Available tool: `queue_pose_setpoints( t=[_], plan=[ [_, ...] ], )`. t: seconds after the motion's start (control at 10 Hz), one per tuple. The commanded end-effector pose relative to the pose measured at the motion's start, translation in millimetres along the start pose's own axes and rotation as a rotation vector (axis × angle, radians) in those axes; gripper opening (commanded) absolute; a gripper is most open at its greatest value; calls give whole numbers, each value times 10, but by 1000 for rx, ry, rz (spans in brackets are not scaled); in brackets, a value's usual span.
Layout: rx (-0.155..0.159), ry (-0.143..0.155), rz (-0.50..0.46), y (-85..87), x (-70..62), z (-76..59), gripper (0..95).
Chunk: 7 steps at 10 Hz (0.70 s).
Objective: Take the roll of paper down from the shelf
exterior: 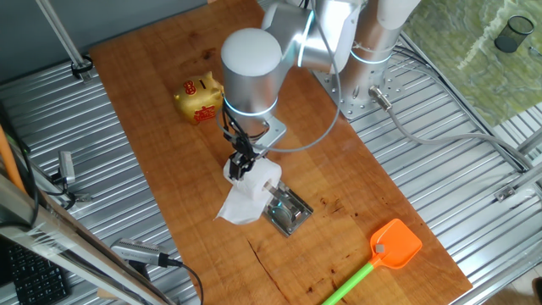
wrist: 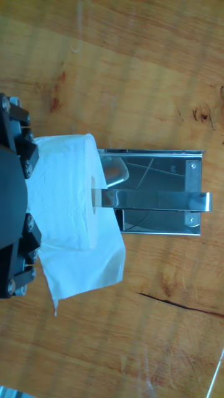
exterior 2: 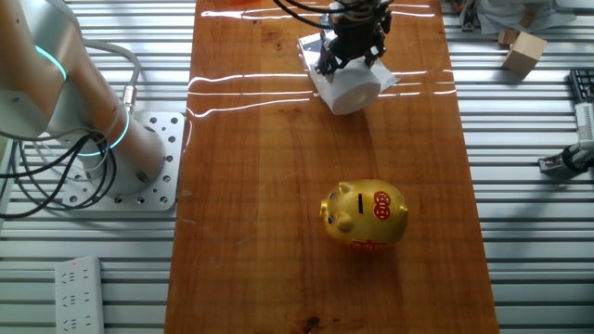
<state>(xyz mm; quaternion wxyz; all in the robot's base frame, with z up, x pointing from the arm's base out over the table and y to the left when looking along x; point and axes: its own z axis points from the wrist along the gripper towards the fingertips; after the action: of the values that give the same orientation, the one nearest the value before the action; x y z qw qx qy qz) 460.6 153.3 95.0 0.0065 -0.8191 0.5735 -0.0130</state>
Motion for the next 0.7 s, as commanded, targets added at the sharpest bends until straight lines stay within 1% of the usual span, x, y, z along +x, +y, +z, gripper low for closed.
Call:
queue_pose_setpoints(
  t=[0.1, 0.3, 0.7],
  plan=[
    [1, -1, 1, -8, 22, 6, 0],
    [3, -1, 3, -13, 45, 3, 0],
    [4, -6, -2, -1, 132, -25, 0]
  ],
)
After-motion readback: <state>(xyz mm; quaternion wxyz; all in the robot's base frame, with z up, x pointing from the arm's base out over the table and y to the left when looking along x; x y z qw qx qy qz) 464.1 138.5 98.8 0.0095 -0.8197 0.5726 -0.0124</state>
